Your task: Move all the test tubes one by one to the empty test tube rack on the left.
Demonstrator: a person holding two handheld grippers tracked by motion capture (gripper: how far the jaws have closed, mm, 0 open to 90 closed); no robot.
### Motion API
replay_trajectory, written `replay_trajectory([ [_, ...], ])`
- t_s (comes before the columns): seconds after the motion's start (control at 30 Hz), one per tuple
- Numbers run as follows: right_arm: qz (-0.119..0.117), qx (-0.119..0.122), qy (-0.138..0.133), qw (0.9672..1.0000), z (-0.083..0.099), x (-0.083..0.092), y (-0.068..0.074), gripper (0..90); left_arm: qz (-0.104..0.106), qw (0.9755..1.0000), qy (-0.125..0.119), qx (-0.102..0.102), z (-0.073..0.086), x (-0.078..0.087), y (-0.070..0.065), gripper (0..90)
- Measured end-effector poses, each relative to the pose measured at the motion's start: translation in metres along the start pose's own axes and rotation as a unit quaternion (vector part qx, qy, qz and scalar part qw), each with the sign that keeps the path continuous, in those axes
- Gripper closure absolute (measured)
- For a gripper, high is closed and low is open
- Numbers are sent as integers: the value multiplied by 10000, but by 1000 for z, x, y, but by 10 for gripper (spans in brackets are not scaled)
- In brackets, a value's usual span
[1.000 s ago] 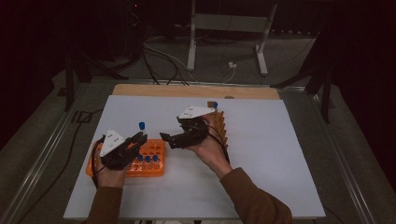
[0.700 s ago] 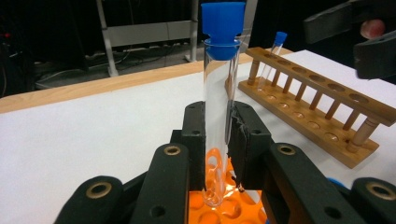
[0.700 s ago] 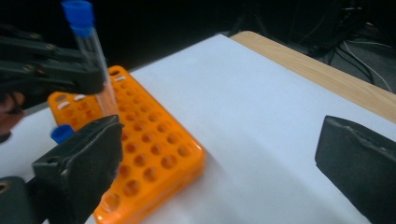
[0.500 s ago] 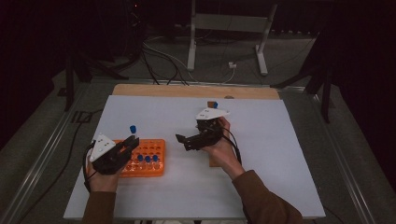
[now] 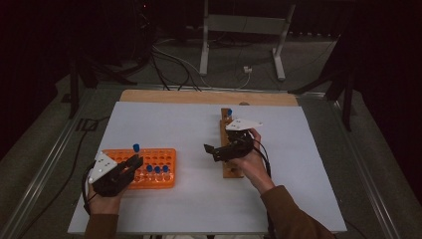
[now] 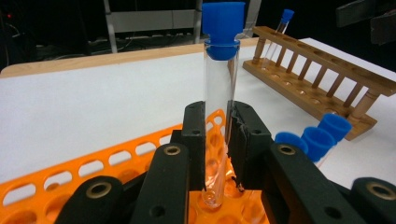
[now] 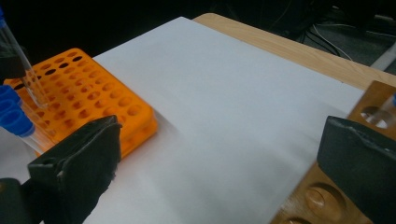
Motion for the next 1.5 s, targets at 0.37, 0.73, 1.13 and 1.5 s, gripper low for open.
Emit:
replay_trajectory([
  [0.37,15,-65,-4,10000,9,7,-4,0,128,9999,65,22,10,4,-8,783],
  [0.73,-27,-69,-28,10000,13,12,-5,0,167,9993,328,-9,27,9,-9,782],
  [1.13,-100,-37,-17,9999,15,11,0,0,165,9964,778,-301,44,5,-12,783],
  [1.5,-134,-31,0,9999,18,10,1,0,133,9950,881,-449,47,4,-14,785],
])
Point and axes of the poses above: each handheld gripper's, and its own axes: x roughly backward along the jaws, z roughly out of its underside, y roughly to its left, the point moved 10 cm from there along -x, roughly forward along the jaws, and after that the axes turned 7 degrees about -y, right-handed, at the moved point
